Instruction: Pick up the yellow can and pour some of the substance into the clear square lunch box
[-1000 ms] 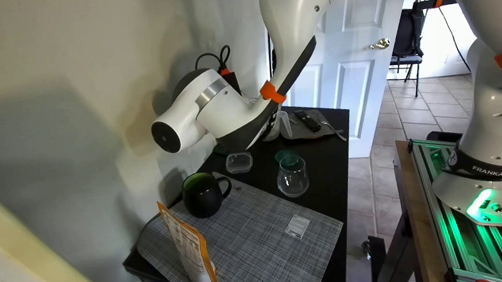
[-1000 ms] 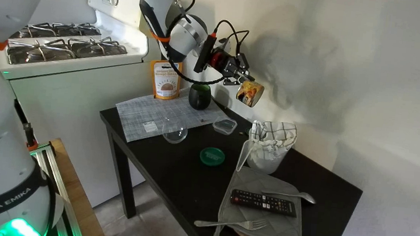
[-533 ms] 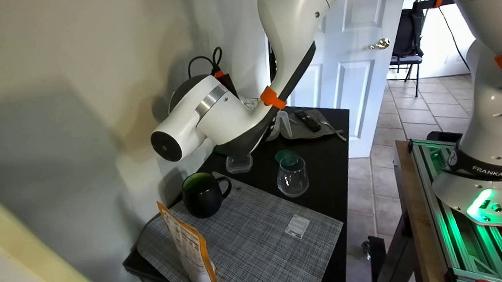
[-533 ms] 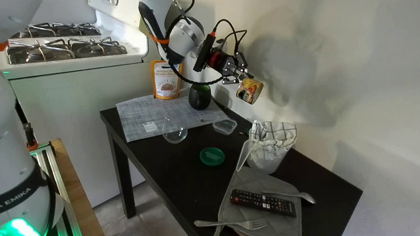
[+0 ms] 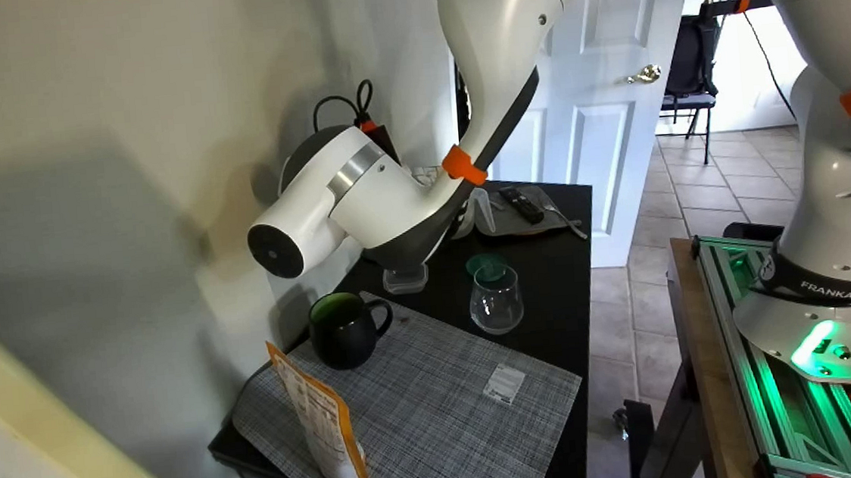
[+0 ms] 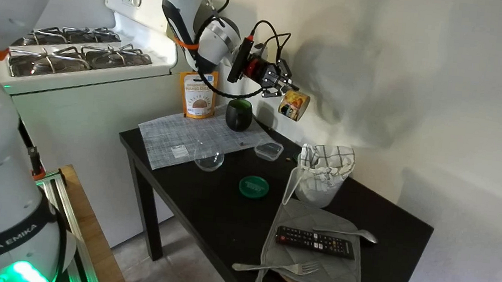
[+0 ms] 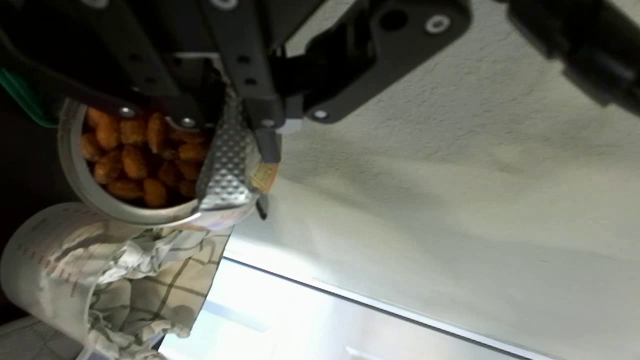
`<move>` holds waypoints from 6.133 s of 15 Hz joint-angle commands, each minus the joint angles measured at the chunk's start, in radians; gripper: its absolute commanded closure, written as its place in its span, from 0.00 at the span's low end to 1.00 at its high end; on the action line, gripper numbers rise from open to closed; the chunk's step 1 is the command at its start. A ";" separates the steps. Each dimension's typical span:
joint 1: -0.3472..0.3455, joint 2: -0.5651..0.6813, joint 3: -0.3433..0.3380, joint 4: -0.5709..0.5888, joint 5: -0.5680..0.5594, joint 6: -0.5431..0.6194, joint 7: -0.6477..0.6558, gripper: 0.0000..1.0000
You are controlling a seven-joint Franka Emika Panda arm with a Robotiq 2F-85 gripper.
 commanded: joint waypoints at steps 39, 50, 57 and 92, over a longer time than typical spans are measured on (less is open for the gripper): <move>0.030 0.176 0.029 0.060 -0.149 -0.096 -0.226 0.96; -0.102 0.024 0.059 -0.139 -0.112 0.274 0.080 0.96; -0.122 -0.129 0.047 -0.325 -0.139 0.430 0.326 0.96; -0.335 -0.457 -0.091 -0.679 0.101 1.212 -0.523 0.96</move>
